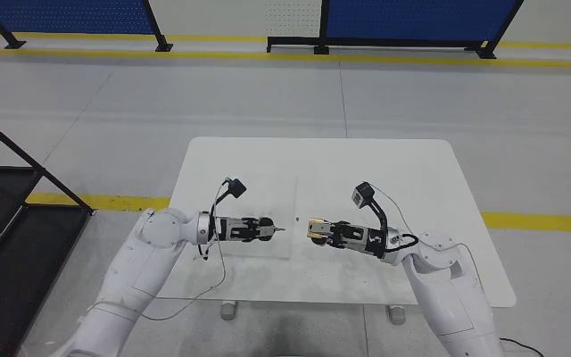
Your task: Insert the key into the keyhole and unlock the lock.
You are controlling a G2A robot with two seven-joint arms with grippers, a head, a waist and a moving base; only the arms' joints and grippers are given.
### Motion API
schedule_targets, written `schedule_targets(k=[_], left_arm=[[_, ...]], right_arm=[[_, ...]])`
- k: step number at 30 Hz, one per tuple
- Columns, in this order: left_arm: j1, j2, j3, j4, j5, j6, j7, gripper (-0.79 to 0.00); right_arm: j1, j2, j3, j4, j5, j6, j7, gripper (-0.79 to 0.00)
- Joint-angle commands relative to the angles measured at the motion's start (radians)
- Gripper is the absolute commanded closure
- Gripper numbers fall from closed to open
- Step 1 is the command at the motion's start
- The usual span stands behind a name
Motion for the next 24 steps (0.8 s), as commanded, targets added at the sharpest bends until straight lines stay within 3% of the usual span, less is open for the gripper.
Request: schedule_targets(k=[1,9,17,19,24], left_arm=[[0.005,0.004,0.000,-0.009,0.059,-0.067,0.068,0.000],[0.018,0.030,-0.028,-0.064,0.482,-0.325,0.339,0.000],[0.053,0.031,-0.012,-0.152,0.966,-0.325,0.740,0.000],[0.058,0.031,-0.023,-0.125,1.047,-0.320,0.867,0.000],[0.060,0.030,-0.024,-0.114,1.052,-0.314,0.884,0.000]], right_arm=[[0.000,0.000,0.000,0.000,0.000,0.000,0.000,0.000],[0.000,0.000,0.000,0.000,0.000,0.000,0.000,0.000],[0.000,0.000,0.000,0.000,0.000,0.000,0.000,0.000],[0.000,0.000,0.000,0.000,0.000,0.000,0.000,0.000],[0.000,0.000,0.000,0.000,0.000,0.000,0.000,0.000]])
